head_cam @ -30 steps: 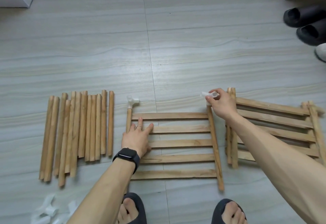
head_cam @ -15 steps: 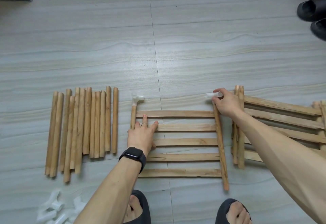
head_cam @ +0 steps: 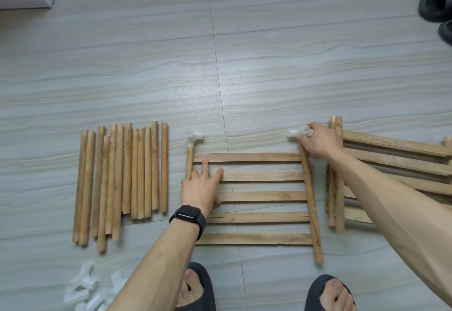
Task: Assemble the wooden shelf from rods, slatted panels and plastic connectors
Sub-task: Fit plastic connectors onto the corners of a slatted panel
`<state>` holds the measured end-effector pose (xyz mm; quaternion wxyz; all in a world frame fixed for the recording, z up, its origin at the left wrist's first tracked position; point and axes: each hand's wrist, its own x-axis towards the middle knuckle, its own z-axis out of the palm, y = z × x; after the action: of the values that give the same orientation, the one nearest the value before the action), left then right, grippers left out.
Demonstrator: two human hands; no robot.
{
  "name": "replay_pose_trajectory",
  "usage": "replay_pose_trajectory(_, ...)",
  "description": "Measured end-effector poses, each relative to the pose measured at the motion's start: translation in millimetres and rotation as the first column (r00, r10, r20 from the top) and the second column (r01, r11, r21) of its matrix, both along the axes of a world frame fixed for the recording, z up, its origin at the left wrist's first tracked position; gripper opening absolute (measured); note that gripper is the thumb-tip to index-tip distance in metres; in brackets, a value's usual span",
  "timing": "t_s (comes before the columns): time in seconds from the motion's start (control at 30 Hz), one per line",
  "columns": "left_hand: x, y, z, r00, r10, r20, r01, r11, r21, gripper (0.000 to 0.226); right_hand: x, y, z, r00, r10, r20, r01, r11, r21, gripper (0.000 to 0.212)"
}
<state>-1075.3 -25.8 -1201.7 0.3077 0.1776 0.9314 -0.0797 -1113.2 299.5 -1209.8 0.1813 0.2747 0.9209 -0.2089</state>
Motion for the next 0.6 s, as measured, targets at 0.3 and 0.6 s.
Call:
replay_pose_trajectory(0.3, -37, 10, -12, 0.997, 0.07, -0.026, -0.066, 0.99, 0.124, 0.083, 39, -50, 11, 0.988, -0.058, -0.145, 0.058, 0.998, -0.009, 0.071)
replay_pose_trajectory(0.6, 4, -32, 17, 0.889, 0.404, -0.213, -0.165, 0.719, 0.675, 0.046, 117, -140, -28, 0.666, 0.742, 0.08, -0.746, 0.661, 0.076, 0.073)
